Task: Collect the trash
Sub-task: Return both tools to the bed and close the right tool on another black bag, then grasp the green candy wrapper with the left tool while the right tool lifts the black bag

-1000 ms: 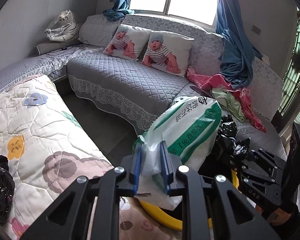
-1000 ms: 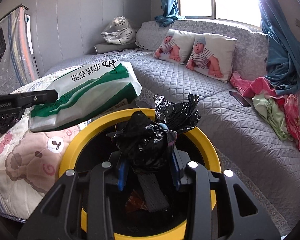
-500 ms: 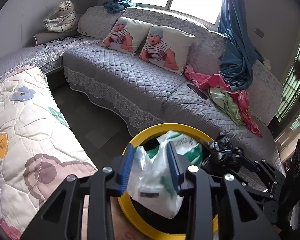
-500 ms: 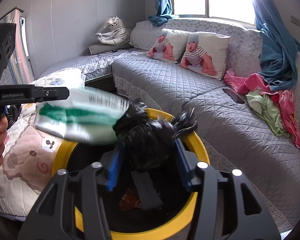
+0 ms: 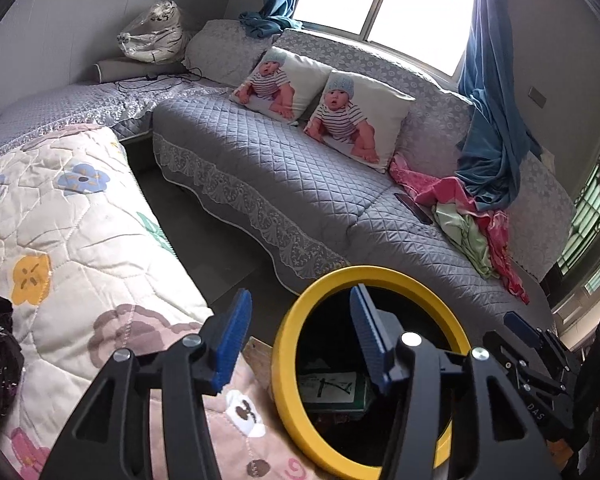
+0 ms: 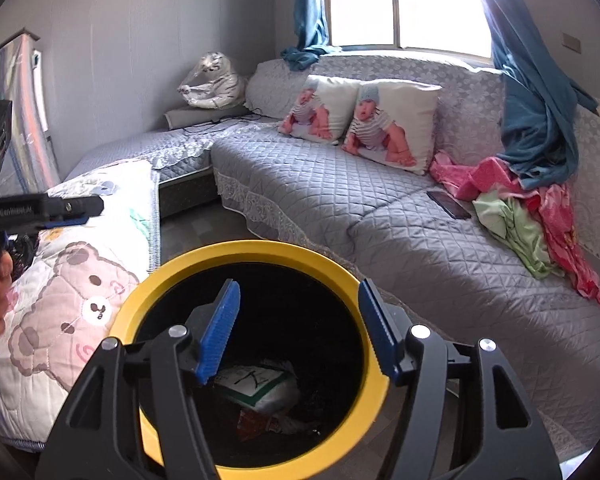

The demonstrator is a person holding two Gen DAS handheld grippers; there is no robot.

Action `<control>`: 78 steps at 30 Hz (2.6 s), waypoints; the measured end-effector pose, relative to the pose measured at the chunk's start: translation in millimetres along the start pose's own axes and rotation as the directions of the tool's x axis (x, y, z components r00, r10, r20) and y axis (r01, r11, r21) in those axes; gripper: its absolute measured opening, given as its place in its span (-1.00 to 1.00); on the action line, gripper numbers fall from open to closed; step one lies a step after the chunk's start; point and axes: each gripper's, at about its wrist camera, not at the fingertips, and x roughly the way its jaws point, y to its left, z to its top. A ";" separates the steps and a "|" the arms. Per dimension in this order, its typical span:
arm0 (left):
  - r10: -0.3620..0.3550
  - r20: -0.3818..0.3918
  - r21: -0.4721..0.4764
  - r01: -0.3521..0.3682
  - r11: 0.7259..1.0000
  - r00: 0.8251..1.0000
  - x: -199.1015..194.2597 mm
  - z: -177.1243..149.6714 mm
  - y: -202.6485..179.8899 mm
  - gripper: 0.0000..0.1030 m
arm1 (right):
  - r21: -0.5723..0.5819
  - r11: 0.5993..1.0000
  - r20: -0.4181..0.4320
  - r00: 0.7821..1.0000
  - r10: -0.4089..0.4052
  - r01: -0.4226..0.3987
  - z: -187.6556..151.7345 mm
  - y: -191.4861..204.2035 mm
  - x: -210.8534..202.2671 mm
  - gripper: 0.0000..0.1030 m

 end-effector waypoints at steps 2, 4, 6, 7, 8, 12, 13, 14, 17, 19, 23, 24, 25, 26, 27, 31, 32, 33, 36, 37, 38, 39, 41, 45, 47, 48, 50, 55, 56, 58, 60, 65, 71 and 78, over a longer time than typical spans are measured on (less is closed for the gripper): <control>0.033 0.025 -0.011 -0.032 0.999 0.999 -15.6 0.7 15.0 -0.04 | -0.030 0.999 0.006 1.000 0.028 -0.028 1.6 12.6 0.4 0.13; 0.067 0.050 -0.022 -0.066 0.998 0.996 -33.4 1.4 31.4 -0.04 | -0.063 0.996 0.012 0.998 0.066 -0.065 3.8 26.5 1.3 0.13; 0.115 0.080 -0.038 -0.112 0.993 0.990 -56.4 0.9 51.9 -0.04 | -0.093 0.989 0.015 0.993 0.114 -0.112 6.7 44.5 2.9 0.13; 0.140 0.092 -0.047 -0.137 0.990 0.986 -67.5 -0.8 62.1 -0.04 | -0.106 0.983 0.017 0.989 0.150 -0.147 8.8 56.4 4.2 0.13; 0.162 0.101 -0.056 -0.157 0.986 0.982 -76.8 -1.8 70.8 -0.04 | -0.117 0.978 0.015 0.984 0.178 -0.175 10.5 66.8 4.8 0.13; 0.268 0.140 -0.101 -0.255 0.962 0.953 -125.0 -13.8 116.8 -0.04 | -0.178 0.937 0.001 0.952 0.305 -0.300 15.9 117.7 9.6 0.13; 0.300 0.145 -0.112 -0.285 0.952 0.943 -137.5 -18.5 129.7 -0.04 | -0.194 0.926 -0.003 0.944 0.329 -0.323 17.1 131.0 10.3 0.13; 0.325 0.148 -0.126 -0.309 0.943 0.934 -149.0 -23.1 143.3 -0.04 | -0.210 0.914 -0.006 0.935 0.354 -0.347 17.9 143.8 10.6 0.13; 0.397 0.144 -0.183 -0.370 0.911 0.907 -183.4 -41.4 182.1 -0.04 | -0.265 0.868 -0.024 0.902 0.430 -0.421 19.3 186.8 9.1 0.13; 0.441 0.136 -0.219 -0.408 0.886 0.887 -204.7 -55.8 207.4 -0.04 | -0.297 0.836 -0.040 0.881 0.472 -0.461 19.4 215.7 7.9 0.13; 0.505 0.114 -0.245 -0.469 0.849 0.855 -235.5 -86.5 243.9 -0.04 | -0.351 0.769 -0.098 0.838 0.537 -0.534 17.0 265.9 9.6 0.13; 0.512 0.105 -0.248 -0.476 0.844 0.852 -241.6 -93.8 252.1 -0.04 | -0.357 0.758 -0.112 0.831 0.545 -0.545 14.7 274.9 10.2 0.13; 0.517 0.099 -0.253 -0.481 0.839 0.850 -247.1 -100.7 258.8 -0.04 | -0.364 0.745 -0.129 0.822 0.554 -0.559 12.1 284.8 11.2 0.13; 0.516 0.094 -0.259 -0.480 0.838 0.851 -252.0 -106.2 265.2 0.01 | -0.369 0.734 -0.143 0.815 0.561 -0.570 11.0 293.6 12.1 0.13; 0.516 0.092 -0.270 -0.478 0.836 0.851 -258.1 -112.7 271.4 0.08 | -0.375 0.722 -0.156 0.808 0.568 -0.581 9.2 300.3 12.5 0.14; 0.525 0.079 -0.281 -0.487 0.827 0.847 -274.6 -135.4 284.1 0.15 | -0.394 0.694 -0.187 0.791 0.582 -0.603 6.3 323.5 12.2 0.19; 0.526 0.075 -0.276 -0.489 0.827 0.847 -277.7 -139.9 286.4 0.16 | -0.400 0.689 -0.191 0.790 0.583 -0.605 6.1 328.9 12.0 0.20; 0.521 0.068 -0.268 -0.488 0.831 0.851 -279.8 -144.4 288.1 0.22 | -0.406 0.684 -0.196 0.789 0.583 -0.606 6.1 333.3 11.5 0.21; 0.525 0.055 -0.245 -0.498 0.832 0.849 -279.8 -152.7 287.0 0.27 | -0.416 0.676 -0.207 0.787 0.581 -0.608 6.3 342.4 14.4 0.31; 0.525 0.049 -0.235 -0.501 0.833 0.850 -279.7 -154.8 287.3 0.27 | -0.421 0.674 -0.209 0.788 0.579 -0.607 6.3 345.2 15.3 0.31; 0.525 0.044 -0.227 -0.503 0.834 0.850 -279.6 -155.9 288.1 0.28 | -0.426 0.672 -0.212 0.789 0.576 -0.605 6.4 348.5 16.7 0.31; 0.524 0.038 -0.224 -0.504 0.834 0.851 -279.4 -157.9 290.3 0.29 | -0.429 0.671 -0.218 0.790 0.573 -0.605 6.3 351.3 18.4 0.35; 0.525 0.029 -0.225 -0.507 0.832 0.850 -279.1 -160.8 294.4 0.29 | -0.429 0.666 -0.232 0.787 0.572 -0.611 6.9 354.8 22.0 0.39; 0.523 0.019 -0.233 -0.505 0.831 0.852 -278.4 -160.2 303.7 0.29 | -0.433 0.659 -0.242 0.784 0.572 -0.615 7.1 360.9 26.0 0.40; 0.515 0.014 -0.241 -0.497 0.834 0.857 -276.5 -159.3 308.1 0.29 | -0.432 0.654 -0.248 0.779 0.575 -0.620 6.5 363.6 27.3 0.41; 0.511 0.008 -0.241 -0.494 0.835 0.860 -274.7 -158.5 310.1 0.29 | -0.435 0.653 -0.250 0.779 0.575 -0.621 6.7 365.5 28.3 0.42; 0.514 0.005 -0.240 -0.498 0.833 0.858 -272.3 -156.7 312.7 0.29 | -0.437 0.649 -0.254 0.778 0.575 -0.623 7.3 367.5 29.4 0.42; 0.494 -0.005 -0.272 -0.477 0.836 0.869 -270.1 -155.8 320.1 0.29 | -0.442 0.646 -0.260 0.778 0.572 -0.623 10.1 372.8 34.1 0.42; 0.492 -0.009 -0.280 -0.475 0.834 0.870 -269.2 -155.7 322.8 0.29 | -0.443 0.646 -0.259 0.779 0.572 -0.621 10.5 373.2 35.1 0.42; 0.504 -0.022 -0.287 -0.489 0.824 0.863 -266.0 -155.9 328.0 0.29 | -0.442 0.647 -0.259 0.779 0.571 -0.621 11.4 376.0 37.7 0.42; 0.507 -0.037 -0.310 -0.492 0.814 0.861 -263.0 -156.8 336.5 0.29 | -0.437 0.651 -0.262 0.780 0.568 -0.621 13.7 378.8 43.0 0.42; 0.481 -0.068 -0.351 -0.473 0.808 0.874 -253.5 -156.0 354.4 0.29 | -0.415 0.651 -0.285 0.770 0.571 -0.636 17.6 384.1 56.2 0.42; 0.452 -0.059 -0.355 -0.442 0.824 0.890 -247.3 -140.6 364.8 0.27 | -0.385 0.633 -0.319 0.741 0.592 -0.671 24.6 393.7 69.3 0.41; 0.417 -0.140 -0.391 -0.437 0.810 0.898 -221.8 -128.4 398.0 -0.30 | -0.349 0.613 -0.372 0.705 0.604 -0.709 27.4 402.7 86.9 0.12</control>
